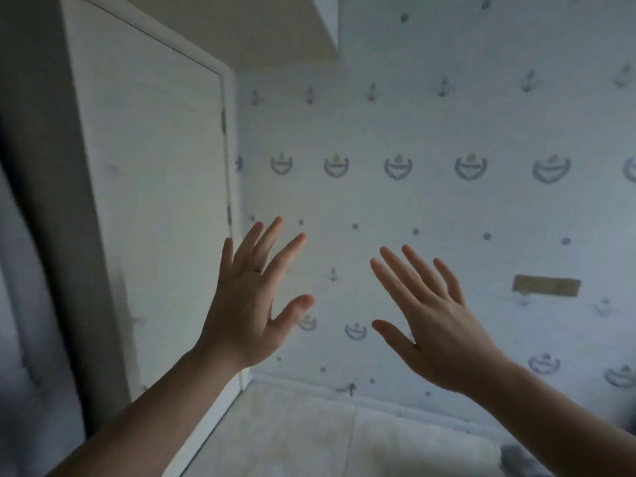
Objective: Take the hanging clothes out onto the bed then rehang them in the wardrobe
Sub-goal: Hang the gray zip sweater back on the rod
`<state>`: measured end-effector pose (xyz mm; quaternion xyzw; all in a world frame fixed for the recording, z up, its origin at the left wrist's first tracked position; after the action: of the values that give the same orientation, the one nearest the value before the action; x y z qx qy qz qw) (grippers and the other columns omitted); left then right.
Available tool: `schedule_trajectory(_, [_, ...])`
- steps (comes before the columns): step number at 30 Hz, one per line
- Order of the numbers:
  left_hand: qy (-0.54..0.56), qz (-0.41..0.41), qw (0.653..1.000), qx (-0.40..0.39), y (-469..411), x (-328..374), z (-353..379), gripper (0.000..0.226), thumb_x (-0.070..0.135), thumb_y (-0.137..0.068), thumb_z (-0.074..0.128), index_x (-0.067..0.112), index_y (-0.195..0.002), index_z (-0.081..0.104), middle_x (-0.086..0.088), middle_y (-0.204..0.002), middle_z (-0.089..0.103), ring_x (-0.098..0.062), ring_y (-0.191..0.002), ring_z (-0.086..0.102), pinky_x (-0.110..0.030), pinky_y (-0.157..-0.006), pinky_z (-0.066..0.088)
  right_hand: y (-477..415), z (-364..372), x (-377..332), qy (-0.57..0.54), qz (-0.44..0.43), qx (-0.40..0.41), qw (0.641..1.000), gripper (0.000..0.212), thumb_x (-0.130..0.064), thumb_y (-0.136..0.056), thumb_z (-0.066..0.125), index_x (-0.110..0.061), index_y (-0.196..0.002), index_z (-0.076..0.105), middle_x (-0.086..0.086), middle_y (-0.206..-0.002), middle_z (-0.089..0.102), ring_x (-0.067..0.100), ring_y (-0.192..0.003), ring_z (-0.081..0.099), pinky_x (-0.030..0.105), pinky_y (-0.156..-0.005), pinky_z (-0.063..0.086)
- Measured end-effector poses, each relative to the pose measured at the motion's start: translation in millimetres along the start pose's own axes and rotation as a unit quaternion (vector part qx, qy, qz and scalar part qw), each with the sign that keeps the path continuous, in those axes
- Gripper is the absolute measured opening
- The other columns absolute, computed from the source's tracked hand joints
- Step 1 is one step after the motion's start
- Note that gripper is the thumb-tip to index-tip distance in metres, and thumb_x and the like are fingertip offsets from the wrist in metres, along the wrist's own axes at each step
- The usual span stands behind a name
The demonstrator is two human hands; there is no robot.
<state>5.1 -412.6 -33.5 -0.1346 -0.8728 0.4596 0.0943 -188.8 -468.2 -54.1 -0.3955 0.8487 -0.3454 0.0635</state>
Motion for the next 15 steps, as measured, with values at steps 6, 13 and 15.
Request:
schedule_trajectory(6, [0.116, -0.001, 0.986, -0.123, 15.6, 102.8, 168.5, 0.066, 0.067, -0.095, 0.028, 0.038, -0.154, 0.023, 0.01, -0.166, 0.01, -0.013, -0.153, 0.003, -0.055, -0.122, 0.004, 141.3, 49.4, 115.9, 0.006, 0.13, -0.103, 0.986, 0.073, -0.062, -0.097, 0.023, -0.026, -0.157, 0.005, -0.005, -0.164, -0.004, 0.017, -0.15, -0.013, 0.056, -0.12, 0.008])
schedule_trajectory(13, [0.252, -0.002, 0.935, -0.249, 39.8, 215.4, 349.1, 0.067, 0.066, -0.094, 0.026, 0.037, -0.154, 0.024, 0.01, -0.164, 0.018, -0.011, -0.152, 0.007, -0.054, -0.121, 0.008, 284.8, 92.0, 229.0, -0.008, 0.346, -0.156, 0.925, 0.072, -0.057, -0.097, 0.035, -0.031, -0.156, 0.002, -0.01, -0.164, -0.005, 0.014, -0.149, -0.016, 0.048, -0.121, 0.0])
schedule_trajectory(15, [0.277, 0.002, 0.919, -0.281, 40.6, 242.2, 398.0, 0.068, 0.066, -0.093, 0.026, 0.036, -0.154, 0.027, 0.01, -0.163, 0.021, -0.012, -0.152, 0.01, -0.055, -0.12, 0.01, 320.3, 105.2, 259.5, -0.006, 0.41, -0.164, 0.897, 0.072, -0.055, -0.098, 0.038, -0.032, -0.156, 0.003, -0.011, -0.163, -0.004, 0.013, -0.149, -0.014, 0.046, -0.121, -0.001])
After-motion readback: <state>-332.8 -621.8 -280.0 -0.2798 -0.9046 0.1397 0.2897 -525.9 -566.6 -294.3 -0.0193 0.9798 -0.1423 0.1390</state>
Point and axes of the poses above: each hand's wrist, its own y-axis away from the middle knuckle, its own z-axis out of the palm, x = y × z, the point moved 9 cm from there along -y, towards the middle knuckle
